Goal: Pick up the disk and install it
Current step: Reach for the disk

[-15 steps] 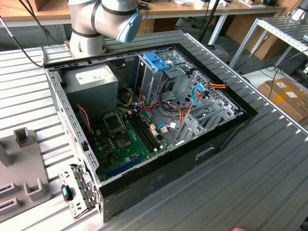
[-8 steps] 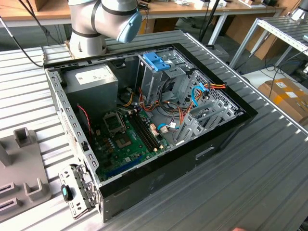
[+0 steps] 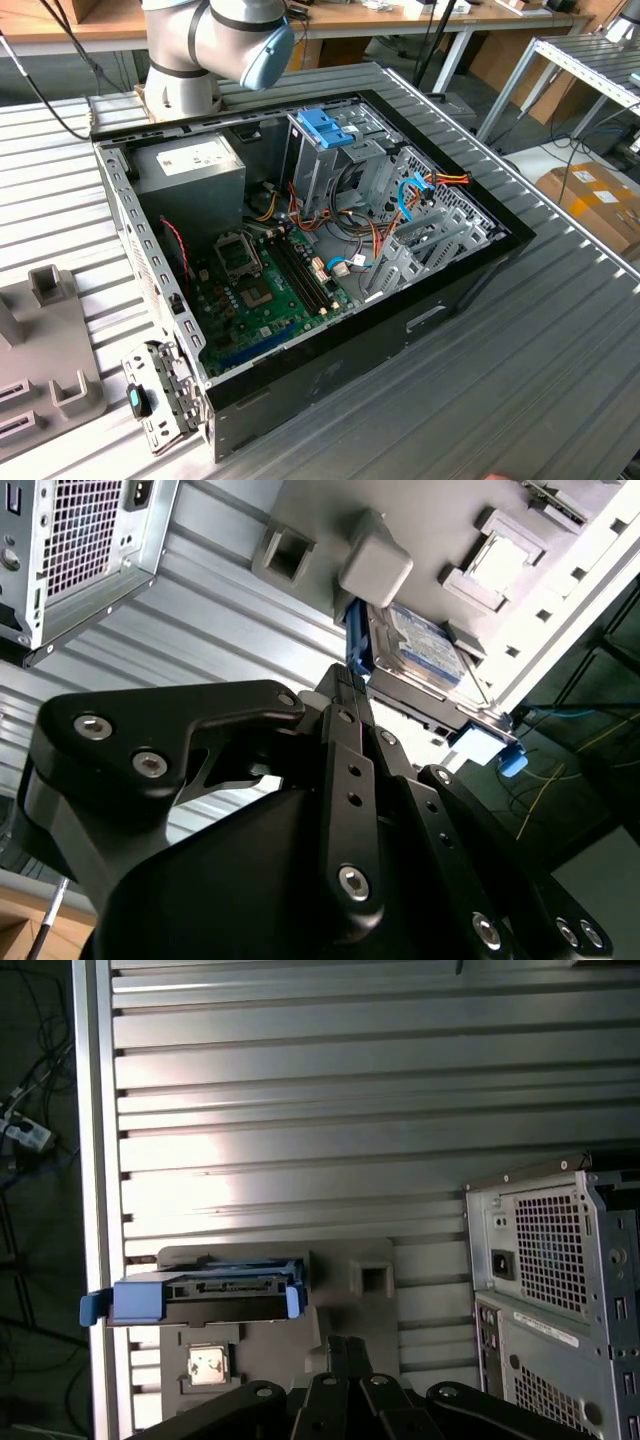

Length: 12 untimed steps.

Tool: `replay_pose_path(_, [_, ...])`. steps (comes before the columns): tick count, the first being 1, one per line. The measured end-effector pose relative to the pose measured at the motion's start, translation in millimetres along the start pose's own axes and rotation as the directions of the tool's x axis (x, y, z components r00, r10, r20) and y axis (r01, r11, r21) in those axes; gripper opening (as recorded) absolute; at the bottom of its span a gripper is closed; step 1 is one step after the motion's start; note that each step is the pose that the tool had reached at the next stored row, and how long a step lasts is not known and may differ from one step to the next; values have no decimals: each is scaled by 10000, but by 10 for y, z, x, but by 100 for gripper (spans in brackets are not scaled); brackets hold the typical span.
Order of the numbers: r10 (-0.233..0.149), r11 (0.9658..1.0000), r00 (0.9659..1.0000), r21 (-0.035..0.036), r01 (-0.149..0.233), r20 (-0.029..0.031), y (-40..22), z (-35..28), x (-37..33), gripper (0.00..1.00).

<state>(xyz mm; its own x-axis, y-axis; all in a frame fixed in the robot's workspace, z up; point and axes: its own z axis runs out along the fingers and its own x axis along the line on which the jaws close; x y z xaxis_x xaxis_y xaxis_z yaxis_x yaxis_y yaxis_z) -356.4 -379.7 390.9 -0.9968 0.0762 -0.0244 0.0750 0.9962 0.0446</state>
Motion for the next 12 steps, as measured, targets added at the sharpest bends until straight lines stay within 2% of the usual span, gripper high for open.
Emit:
replay_pose_path(4, [1,10000,10000,0,-1,1,118,9,9,11])
replay_pose_path(12, [0,10000,10000,0,0,1,133,9,10,11])
